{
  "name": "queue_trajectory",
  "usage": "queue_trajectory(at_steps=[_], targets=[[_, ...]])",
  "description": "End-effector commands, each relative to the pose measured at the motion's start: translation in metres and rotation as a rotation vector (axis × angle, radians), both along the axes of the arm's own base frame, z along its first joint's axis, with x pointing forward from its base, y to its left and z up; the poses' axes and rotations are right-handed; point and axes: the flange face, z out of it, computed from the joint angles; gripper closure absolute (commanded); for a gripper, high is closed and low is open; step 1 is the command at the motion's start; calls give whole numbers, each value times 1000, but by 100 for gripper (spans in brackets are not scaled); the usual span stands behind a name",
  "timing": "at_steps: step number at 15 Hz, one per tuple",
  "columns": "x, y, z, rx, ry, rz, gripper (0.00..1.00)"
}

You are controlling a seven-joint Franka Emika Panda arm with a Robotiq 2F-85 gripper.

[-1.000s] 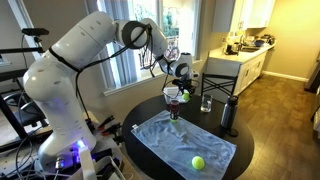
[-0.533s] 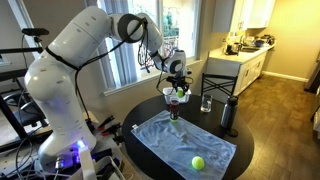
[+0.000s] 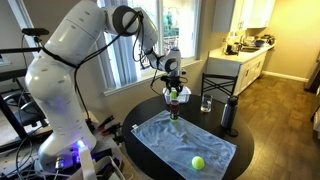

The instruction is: Put the left green ball in the container

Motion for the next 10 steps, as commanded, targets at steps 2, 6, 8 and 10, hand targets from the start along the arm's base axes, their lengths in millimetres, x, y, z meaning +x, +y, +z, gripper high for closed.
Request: queue_trajectory(at_steps=[2,6,8,10], targets=[[-19,-9,-1,-23,47,13,59],[-26,-15,-10,-27,60,24,59],[-27,-15,-12,-25,49,32,59],[-27,-15,-13,-22,28,43,59]])
